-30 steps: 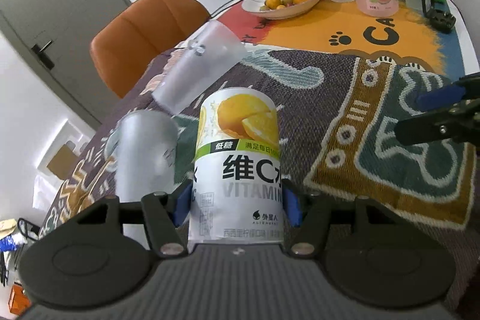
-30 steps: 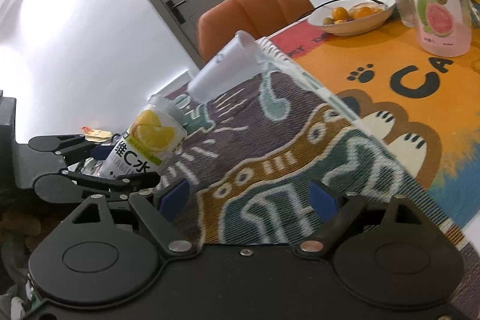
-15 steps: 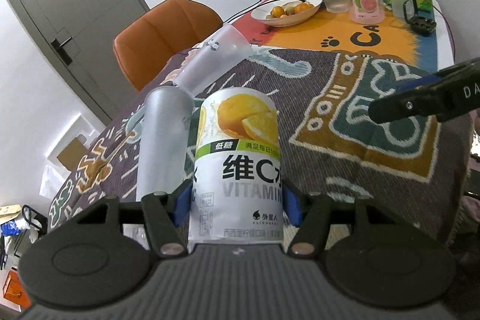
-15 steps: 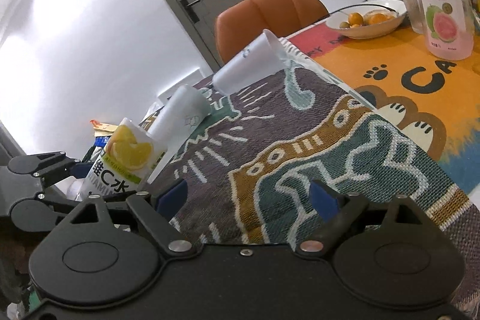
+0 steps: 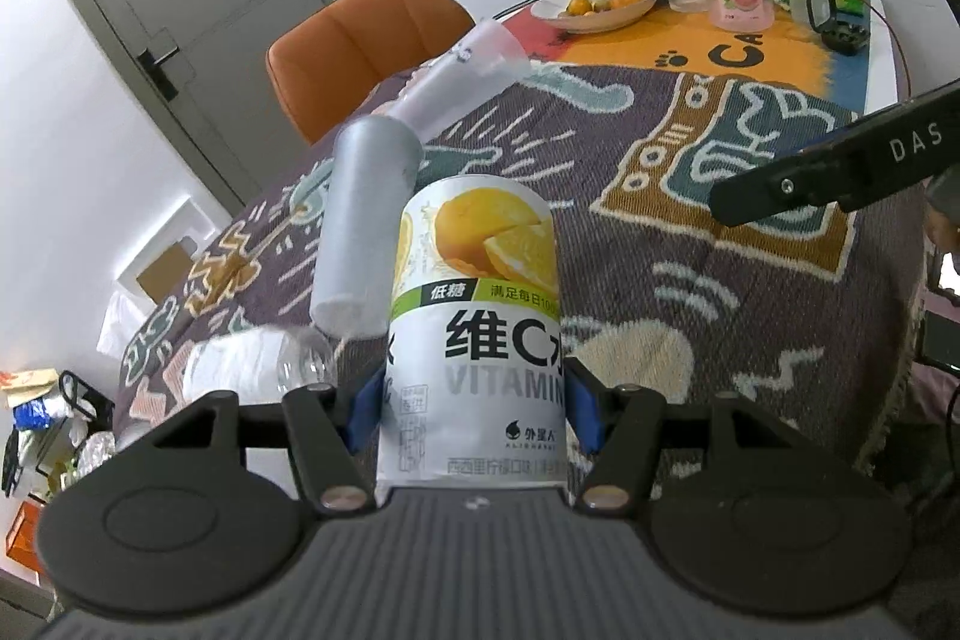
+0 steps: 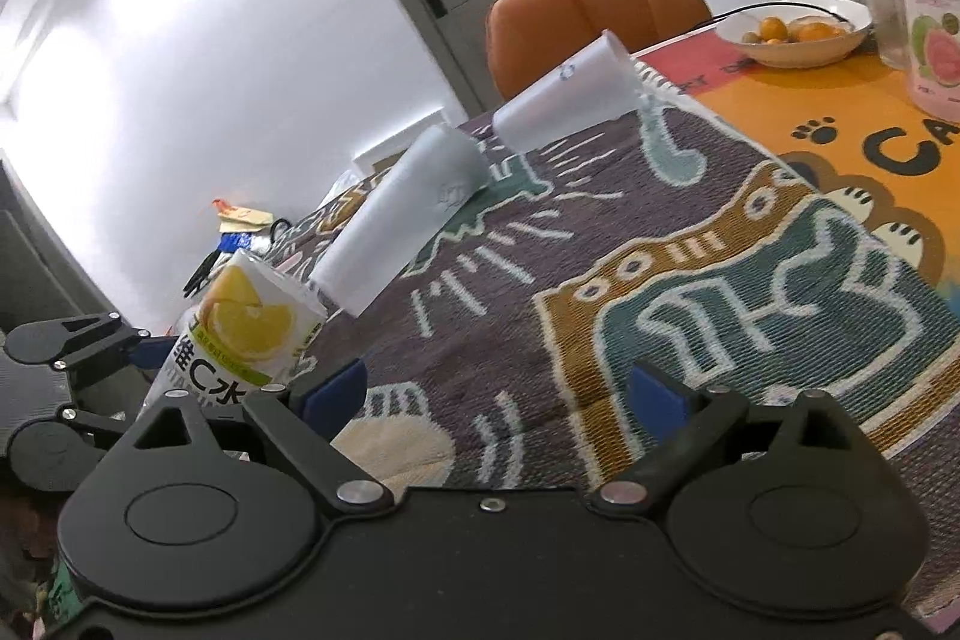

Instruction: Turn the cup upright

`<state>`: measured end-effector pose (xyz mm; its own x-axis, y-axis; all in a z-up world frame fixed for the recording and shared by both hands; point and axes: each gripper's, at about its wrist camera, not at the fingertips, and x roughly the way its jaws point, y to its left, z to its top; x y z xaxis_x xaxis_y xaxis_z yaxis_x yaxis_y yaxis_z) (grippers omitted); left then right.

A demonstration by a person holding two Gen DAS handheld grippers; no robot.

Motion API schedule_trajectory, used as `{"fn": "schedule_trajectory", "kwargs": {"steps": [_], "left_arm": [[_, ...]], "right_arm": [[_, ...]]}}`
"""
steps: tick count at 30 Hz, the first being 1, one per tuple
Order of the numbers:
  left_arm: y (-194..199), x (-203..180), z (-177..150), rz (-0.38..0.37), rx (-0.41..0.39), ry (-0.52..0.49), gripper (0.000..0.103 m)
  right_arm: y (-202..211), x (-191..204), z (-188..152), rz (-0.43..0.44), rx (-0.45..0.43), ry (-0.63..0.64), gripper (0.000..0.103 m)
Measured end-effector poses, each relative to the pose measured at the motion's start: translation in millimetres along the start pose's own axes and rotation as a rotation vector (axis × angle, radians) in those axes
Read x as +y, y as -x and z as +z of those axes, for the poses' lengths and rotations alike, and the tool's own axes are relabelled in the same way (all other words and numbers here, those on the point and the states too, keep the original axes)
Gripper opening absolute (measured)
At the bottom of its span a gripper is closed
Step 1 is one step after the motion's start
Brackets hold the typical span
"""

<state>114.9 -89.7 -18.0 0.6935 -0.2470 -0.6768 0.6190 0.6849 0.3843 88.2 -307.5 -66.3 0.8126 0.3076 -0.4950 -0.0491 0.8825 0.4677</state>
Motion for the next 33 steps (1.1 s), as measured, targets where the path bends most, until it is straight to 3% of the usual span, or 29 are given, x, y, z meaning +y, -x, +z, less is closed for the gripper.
{"fn": "schedule_trajectory", "kwargs": {"steps": [5,16,22,28,33], "left_arm": [[-8.9,-3.5,-9.2,-0.030,0.011,0.009,0.061],[-46.5,-23.3,-12.4,-0.100,0.066,-0.043,0.063],[-25.5,-13.1,-6.6,-0.082,0.032,0.031,0.085],[2.9,1.5,-9.7,-0.051,-0.026,0.096,0.087],[15.8,12.6,-20.2,-0.027,-0.059,0.171,0.087]], "right_arm": [[-6.8,3.4,-3.3,0.012,0.027,0.002,0.095],[-11.7,-17.5,-1.4,-0.058,0.062,-0.065,0.095],[-13.2,-16.0,2.3,-0.023,0.054,-0.103,0.095],[-20.8,-8.5,6.7,0.049,0.074,-0.181,0.097],[-27.8,4.1,9.0,0.061,0.083,-0.212,0.097]]}}
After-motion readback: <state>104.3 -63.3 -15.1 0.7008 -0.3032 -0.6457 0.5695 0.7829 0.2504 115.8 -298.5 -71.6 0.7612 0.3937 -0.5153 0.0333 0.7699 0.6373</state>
